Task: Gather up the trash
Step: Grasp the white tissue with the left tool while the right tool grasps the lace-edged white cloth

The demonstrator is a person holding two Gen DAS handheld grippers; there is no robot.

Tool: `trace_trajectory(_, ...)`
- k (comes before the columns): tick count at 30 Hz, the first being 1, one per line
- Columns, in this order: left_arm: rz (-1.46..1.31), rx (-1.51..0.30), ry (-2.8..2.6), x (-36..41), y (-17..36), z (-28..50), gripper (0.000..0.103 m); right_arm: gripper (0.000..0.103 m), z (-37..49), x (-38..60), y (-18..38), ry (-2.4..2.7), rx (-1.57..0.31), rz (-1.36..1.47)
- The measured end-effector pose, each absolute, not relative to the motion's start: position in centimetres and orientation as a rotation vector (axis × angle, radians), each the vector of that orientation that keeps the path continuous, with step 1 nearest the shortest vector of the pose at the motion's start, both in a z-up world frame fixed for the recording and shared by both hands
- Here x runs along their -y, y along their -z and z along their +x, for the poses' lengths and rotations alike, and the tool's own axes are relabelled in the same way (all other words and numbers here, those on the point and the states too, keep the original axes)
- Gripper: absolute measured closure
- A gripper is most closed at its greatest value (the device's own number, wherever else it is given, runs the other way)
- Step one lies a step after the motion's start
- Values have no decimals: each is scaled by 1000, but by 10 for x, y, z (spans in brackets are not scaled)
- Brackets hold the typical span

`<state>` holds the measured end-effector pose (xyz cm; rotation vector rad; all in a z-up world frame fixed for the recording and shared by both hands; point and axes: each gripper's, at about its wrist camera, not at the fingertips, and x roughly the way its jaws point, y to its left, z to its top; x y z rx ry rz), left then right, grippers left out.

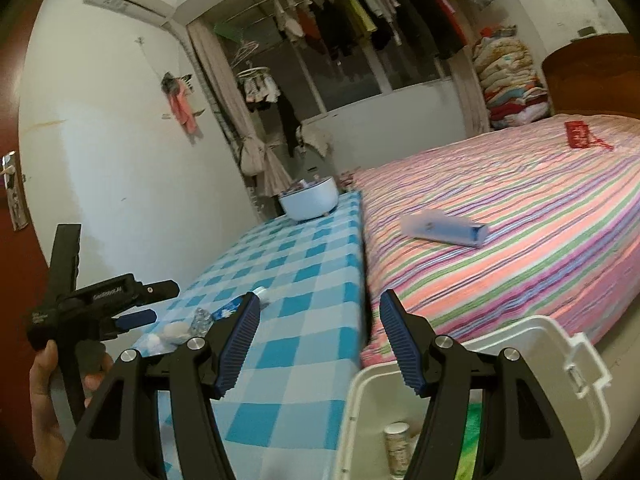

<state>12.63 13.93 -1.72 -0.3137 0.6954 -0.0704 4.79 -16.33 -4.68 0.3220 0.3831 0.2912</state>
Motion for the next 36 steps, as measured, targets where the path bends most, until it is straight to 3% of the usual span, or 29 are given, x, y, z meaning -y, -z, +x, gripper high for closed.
trace_trajectory(19, -493, -745, -213, -301, 47, 110, 16, 42, 153, -7, 53, -687, -593, 219)
trace_trajectory(36, -603, -744, -317, -354, 53, 90, 16, 42, 228, -166, 107, -821, -825, -7)
